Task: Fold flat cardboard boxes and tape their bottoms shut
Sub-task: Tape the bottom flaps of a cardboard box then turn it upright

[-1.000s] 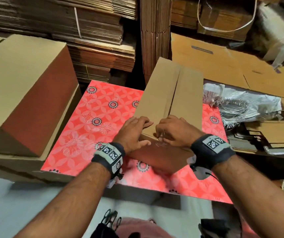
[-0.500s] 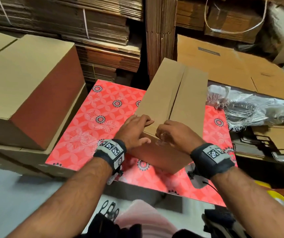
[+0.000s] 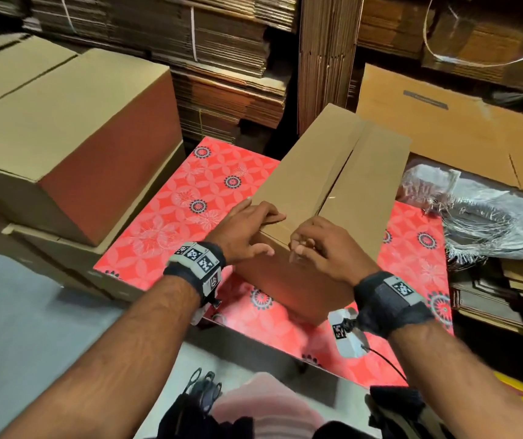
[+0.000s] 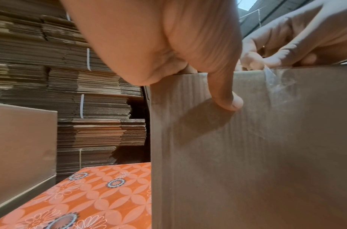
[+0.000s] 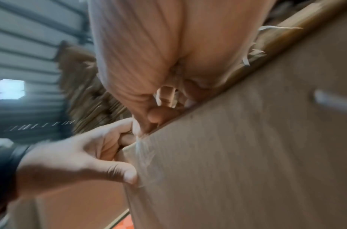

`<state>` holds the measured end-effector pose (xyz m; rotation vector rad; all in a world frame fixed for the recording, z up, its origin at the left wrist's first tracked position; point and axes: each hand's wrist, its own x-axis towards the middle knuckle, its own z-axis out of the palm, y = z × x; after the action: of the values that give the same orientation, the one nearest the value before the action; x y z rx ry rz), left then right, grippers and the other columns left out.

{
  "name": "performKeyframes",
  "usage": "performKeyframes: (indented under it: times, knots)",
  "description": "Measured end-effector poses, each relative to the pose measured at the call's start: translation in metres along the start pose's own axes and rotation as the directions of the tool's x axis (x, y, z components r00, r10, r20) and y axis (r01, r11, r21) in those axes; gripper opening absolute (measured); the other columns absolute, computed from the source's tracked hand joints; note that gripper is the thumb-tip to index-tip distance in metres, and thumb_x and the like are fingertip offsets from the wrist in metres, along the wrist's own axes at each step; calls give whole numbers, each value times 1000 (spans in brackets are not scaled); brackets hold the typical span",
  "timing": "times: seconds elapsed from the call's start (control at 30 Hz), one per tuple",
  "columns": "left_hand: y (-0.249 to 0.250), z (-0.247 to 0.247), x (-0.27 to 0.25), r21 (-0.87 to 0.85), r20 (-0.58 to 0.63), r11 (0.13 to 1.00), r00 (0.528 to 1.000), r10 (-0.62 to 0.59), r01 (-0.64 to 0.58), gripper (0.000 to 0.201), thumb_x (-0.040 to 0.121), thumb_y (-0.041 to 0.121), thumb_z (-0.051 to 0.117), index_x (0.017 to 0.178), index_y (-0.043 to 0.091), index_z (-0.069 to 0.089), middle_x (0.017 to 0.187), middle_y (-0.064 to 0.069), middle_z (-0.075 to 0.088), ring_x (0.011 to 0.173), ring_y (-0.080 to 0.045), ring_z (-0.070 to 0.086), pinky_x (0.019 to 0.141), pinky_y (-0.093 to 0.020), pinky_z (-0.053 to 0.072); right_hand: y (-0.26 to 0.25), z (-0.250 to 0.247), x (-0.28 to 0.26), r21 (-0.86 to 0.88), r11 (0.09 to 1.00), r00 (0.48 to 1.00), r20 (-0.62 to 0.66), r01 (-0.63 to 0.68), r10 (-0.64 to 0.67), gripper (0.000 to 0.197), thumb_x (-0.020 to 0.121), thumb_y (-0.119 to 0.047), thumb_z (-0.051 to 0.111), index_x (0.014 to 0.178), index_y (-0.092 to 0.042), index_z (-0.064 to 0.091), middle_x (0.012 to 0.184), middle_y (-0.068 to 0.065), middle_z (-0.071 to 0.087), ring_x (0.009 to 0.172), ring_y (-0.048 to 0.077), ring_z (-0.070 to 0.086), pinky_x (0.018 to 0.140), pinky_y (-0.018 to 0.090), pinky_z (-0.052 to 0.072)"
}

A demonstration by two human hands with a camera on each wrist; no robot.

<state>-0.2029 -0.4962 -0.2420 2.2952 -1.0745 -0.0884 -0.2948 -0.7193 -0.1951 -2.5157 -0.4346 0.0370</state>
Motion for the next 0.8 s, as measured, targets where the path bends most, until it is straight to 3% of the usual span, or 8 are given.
performKeyframes:
  times: [0.07, 0.2, 0.37, 0.57, 0.63, 0.7, 0.73, 0.8]
  knots:
    - [1, 1, 0, 0, -6, 1000, 1000, -4, 4, 67, 78, 35, 85, 126, 18, 41, 145, 14, 56, 137, -7, 44, 123, -34, 3, -5, -6, 5, -63, 998, 999, 41, 22, -20, 17, 82, -24, 61, 96, -20, 70, 92, -7, 55, 83, 12, 53, 79, 32, 46]
    - [3, 0, 1, -6, -16, 999, 999, -41, 40, 70, 74, 33, 87, 127, 15, 44, 141, 13, 58, 137, -9, 45, 123, -34, 2, -18, -15, 8, -243, 966, 987, 156, 85, -48, 37, 83, -28, 74, 119, -23, 68, 98, 2, 58, 86, 19, 57, 78, 33, 46]
    - [6, 0, 0, -16, 6, 998, 998, -63, 64, 69, 75, 33, 87, 125, 16, 42, 143, 15, 57, 138, -7, 45, 126, -41, 3, -15, -7, 3, -260, 965, 998, 56, 31, -18, 13, 83, -23, 76, 92, -19, 68, 91, -6, 52, 84, 24, 62, 74, 34, 49]
    - [17, 0, -1, 30, -8, 994, 994, -106, 106, 67, 74, 28, 87, 124, 15, 43, 144, 15, 56, 140, -9, 45, 124, -42, -2, -14, 7, 4, -286, 956, 998, 7, 60, -61, 10, 85, -13, 75, 94, -12, 70, 113, 11, 55, 76, 31, 62, 70, 28, 42]
    - [18, 1, -3, 39, -14, 993, 993, -114, 114, 67, 76, 28, 86, 125, 15, 42, 145, 16, 54, 141, -8, 43, 123, -40, -6, -5, 7, -1, -166, 985, 998, -19, 55, -58, 5, 89, -17, 70, 94, -16, 68, 114, 8, 52, 82, 22, 59, 75, 26, 43]
    - [16, 1, -4, 32, -7, 994, 995, -103, 103, 66, 78, 27, 85, 125, 14, 41, 148, 16, 51, 144, -8, 40, 123, -40, -9, 3, 1, -16, 189, 981, 992, -110, -43, 64, 7, 98, -23, 64, 94, -18, 64, 109, 12, 56, 87, 12, 59, 78, 22, 44]
    - [15, 0, -3, 24, 0, 995, 995, -97, 97, 65, 79, 26, 85, 125, 14, 41, 150, 15, 50, 145, -8, 38, 123, -40, -10, 5, -3, -26, 427, 898, 978, -118, -108, 174, 11, 103, -24, 62, 95, -16, 61, 106, 17, 58, 84, 13, 61, 76, 23, 47]
    - [18, 1, -3, 21, 2, 995, 995, -98, 98, 65, 79, 27, 84, 125, 15, 40, 152, 15, 48, 146, -8, 35, 123, -42, -10, 9, -5, -39, 621, 766, 959, -82, -165, 272, 15, 103, -25, 61, 97, -12, 58, 102, 19, 63, 79, 19, 66, 73, 32, 51]
